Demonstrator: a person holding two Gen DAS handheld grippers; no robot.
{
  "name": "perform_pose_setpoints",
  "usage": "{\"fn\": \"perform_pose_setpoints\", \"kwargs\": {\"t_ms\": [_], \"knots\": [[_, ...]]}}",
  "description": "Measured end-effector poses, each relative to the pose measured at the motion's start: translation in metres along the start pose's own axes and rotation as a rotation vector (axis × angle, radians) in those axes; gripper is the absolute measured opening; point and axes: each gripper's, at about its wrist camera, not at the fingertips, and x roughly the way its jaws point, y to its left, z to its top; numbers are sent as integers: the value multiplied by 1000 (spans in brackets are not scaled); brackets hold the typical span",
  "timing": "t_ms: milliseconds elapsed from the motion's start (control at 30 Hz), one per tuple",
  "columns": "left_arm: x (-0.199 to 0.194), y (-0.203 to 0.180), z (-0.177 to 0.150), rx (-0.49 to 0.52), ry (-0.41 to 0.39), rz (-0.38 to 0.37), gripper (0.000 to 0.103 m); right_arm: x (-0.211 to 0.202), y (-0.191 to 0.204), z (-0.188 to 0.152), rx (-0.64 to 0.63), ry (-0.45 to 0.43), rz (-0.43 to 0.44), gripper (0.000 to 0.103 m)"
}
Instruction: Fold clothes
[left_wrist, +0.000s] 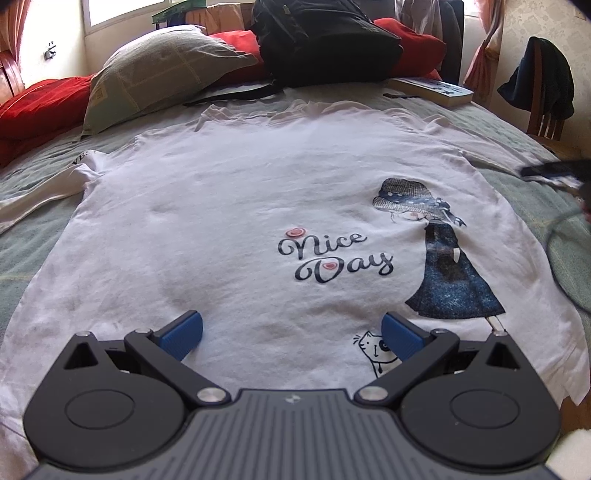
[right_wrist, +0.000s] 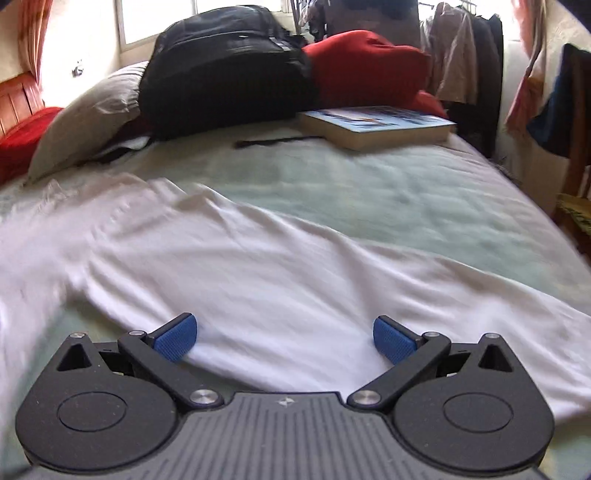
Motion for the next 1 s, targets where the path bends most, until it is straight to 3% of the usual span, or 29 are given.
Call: {"fn": "perform_pose_setpoints", "kwargs": {"t_ms": [133, 300, 400, 533, 633, 700, 833, 1000], "knots": [[0, -1, 2, 2, 9, 4, 102, -27, -36, -15, 75, -11, 4, 103], [0, -4, 4, 9, 19, 21, 102, -33, -60, 10, 196, -108, 26, 103], [-1, -4, 4, 0, 17, 22, 102, -12, -74, 21, 195, -84, -10, 103], [-2, -2, 1, -8, 13, 17, 102, 4, -117, 12, 261, -8, -180, 103], [-1, -2, 3, -8, 18, 17, 102, -10, -142, 12, 409, -51, -144, 103], [0, -4, 4, -5, 20, 20, 102, -22, -137, 17, 458, -65, -141, 103], [0, -7, 4, 1, 21, 24, 102, -30, -106, 22, 395, -70, 1, 103], [-2, -7, 4, -3, 27, 26, 102, -14, -101, 6, 420, -4, -53, 103]]}}
